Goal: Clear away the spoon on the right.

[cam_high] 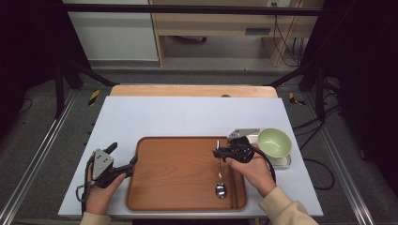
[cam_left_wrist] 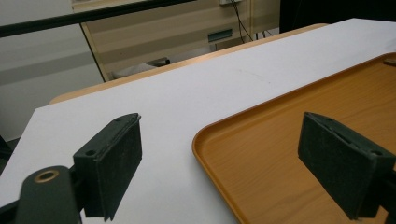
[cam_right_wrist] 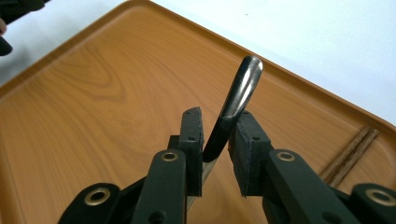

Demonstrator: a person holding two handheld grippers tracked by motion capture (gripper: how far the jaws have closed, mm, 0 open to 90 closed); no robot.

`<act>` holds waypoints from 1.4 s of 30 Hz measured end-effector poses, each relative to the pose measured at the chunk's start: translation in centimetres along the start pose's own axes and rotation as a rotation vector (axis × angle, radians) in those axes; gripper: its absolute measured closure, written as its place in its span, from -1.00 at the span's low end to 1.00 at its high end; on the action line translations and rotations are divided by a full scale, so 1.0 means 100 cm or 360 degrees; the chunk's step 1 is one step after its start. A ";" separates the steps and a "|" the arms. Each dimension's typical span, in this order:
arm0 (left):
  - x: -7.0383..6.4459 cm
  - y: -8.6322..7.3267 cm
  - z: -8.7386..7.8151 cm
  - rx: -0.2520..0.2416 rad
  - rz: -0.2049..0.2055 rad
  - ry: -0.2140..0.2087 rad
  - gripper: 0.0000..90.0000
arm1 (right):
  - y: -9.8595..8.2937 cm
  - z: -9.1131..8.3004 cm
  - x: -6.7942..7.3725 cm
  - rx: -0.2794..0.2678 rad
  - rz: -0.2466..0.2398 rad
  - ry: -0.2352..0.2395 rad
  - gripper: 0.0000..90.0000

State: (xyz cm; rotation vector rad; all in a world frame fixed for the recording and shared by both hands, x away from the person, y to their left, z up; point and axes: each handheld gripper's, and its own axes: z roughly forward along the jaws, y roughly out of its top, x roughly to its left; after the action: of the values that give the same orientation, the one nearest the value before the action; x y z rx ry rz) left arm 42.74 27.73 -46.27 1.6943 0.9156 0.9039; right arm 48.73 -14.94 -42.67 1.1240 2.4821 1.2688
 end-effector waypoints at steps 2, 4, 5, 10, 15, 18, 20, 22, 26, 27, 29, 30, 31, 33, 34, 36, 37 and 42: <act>0.000 0.000 0.000 0.0000 0.0002 -0.0002 -0.71 | 0.000 0.001 -0.001 0.0002 0.0013 -0.0012 0.61; 0.000 0.000 0.000 0.0003 0.0005 -0.0003 -0.70 | 0.000 0.001 -0.001 0.0023 0.0014 -0.0035 0.55; -0.001 0.000 0.000 0.0002 0.0005 -0.0003 -0.70 | 0.000 0.002 -0.002 0.0025 0.0006 -0.0044 0.50; -0.001 0.000 0.000 0.0002 0.0007 -0.0004 -0.70 | 0.000 0.003 -0.001 0.0053 0.0023 -0.0068 0.42; 0.000 0.000 0.000 0.0000 0.0007 -0.0002 -0.70 | 0.000 0.003 -0.002 0.0056 0.0036 -0.0078 0.38; -0.001 0.000 0.000 0.0001 0.0008 -0.0002 -0.70 | 0.000 0.003 -0.003 0.0059 0.0033 -0.0086 0.33; -0.001 0.000 0.000 0.0002 0.0009 -0.0003 -0.70 | 0.000 0.003 -0.002 0.0066 0.0027 -0.0095 0.26; -0.001 0.000 0.000 0.0002 0.0008 -0.0004 -0.70 | 0.000 0.003 -0.001 0.0079 0.0017 -0.0123 0.14; -0.001 0.000 0.000 0.0003 0.0006 -0.0005 -0.70 | 0.000 0.004 -0.001 0.0080 0.0006 -0.0167 -0.01; -0.001 0.000 0.000 0.0004 0.0007 -0.0005 -0.70 | 0.000 0.004 -0.001 0.0077 -0.0004 -0.0171 -0.04; -0.001 0.000 0.000 0.0006 0.0008 -0.0006 -0.70 | 0.000 0.004 0.000 0.0074 -0.0003 -0.0184 -0.10; -0.001 0.000 0.000 0.0006 0.0007 -0.0007 -0.70 | 0.000 0.004 0.000 0.0074 -0.0002 -0.0191 -0.13; -0.001 0.000 0.000 0.0005 0.0008 -0.0007 -0.70 | 0.000 0.003 0.000 0.0071 0.0004 -0.0202 -0.16; -0.001 0.000 0.000 0.0003 0.0009 -0.0006 -0.70 | 0.000 0.001 0.001 0.0056 -0.0005 -0.0219 -0.19; 0.000 0.000 0.000 0.0002 0.0007 -0.0006 -0.70 | 0.000 0.000 0.002 0.0043 -0.0015 -0.0223 -0.20; 0.000 0.000 0.000 -0.0004 0.0003 -0.0004 -0.71 | 0.001 -0.005 0.003 0.0007 -0.0031 -0.0241 -0.24; 0.000 0.000 0.000 -0.0009 0.0000 -0.0003 -0.71 | 0.001 -0.008 0.003 -0.0007 -0.0039 -0.0253 -0.26; 0.000 0.000 0.000 -0.0016 -0.0007 -0.0004 -0.73 | 0.002 -0.026 0.000 -0.0111 -0.0083 -0.0318 -0.39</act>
State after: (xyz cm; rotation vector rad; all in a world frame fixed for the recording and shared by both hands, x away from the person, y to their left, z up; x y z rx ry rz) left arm 42.71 27.74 -46.25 1.6842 0.9117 0.9021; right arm 47.74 -16.58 -40.89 1.1032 2.2895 1.1578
